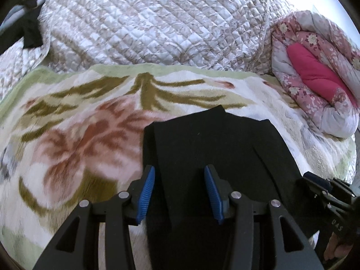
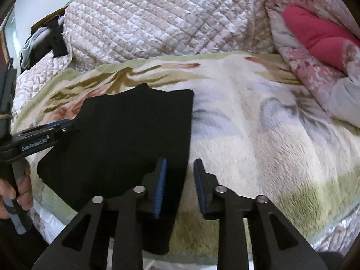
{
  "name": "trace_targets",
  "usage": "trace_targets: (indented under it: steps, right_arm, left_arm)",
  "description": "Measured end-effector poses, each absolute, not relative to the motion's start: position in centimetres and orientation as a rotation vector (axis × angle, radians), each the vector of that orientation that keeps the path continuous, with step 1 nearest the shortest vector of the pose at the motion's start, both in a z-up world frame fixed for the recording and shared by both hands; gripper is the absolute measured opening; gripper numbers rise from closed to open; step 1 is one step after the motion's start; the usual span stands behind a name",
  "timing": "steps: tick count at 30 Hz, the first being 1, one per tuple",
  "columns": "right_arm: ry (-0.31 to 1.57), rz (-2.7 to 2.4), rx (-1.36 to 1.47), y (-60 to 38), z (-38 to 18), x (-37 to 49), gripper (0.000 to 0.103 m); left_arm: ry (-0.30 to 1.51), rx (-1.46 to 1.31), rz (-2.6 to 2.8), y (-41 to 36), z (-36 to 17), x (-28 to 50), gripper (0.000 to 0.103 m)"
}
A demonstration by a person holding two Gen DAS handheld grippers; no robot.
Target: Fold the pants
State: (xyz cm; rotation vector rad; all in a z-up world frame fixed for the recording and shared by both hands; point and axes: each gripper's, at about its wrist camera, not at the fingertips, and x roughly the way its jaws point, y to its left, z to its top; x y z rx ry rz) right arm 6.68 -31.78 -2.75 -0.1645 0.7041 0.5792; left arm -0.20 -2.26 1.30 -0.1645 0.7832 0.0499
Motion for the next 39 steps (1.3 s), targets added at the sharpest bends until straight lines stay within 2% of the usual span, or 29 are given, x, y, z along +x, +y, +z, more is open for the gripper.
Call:
trace_targets:
  steps: [5, 10, 13, 16, 21, 39]
  right_arm:
    - [0.661, 0.597, -0.188, -31.5, -1.1, 4.8, 0.026]
    - [0.655, 0.688, -0.207, -30.0, -0.9, 3.1, 0.019]
    - [0.678, 0.742, -0.244, -28.8, -1.9, 2.5, 0.017]
    - [0.709, 0.747, -0.241, -28.5, -3.2, 2.6, 0.017]
    - [0.715, 0.759, -0.221, -28.7, -3.4, 2.8, 0.017]
    - [0.702, 0.745, -0.200, -30.3, -2.8, 2.3, 0.017]
  left_arm:
    - [0.800, -0.165, 0.069, -1.9, 1.7, -1.3, 0.050]
    - [0.805, -0.139, 0.088, -2.4, 2.6, -2.6, 0.049]
    - [0.781, -0.135, 0.075, -3.0, 3.4, -3.8, 0.049]
    - [0.757, -0.113, 0.037, -4.1, 3.8, -4.9, 0.049]
    - [0.831, -0.109, 0.008, -4.8, 1.3, -5.1, 0.047]
    - [0.828, -0.114, 0.002, -5.0, 1.0, -5.7, 0.048]
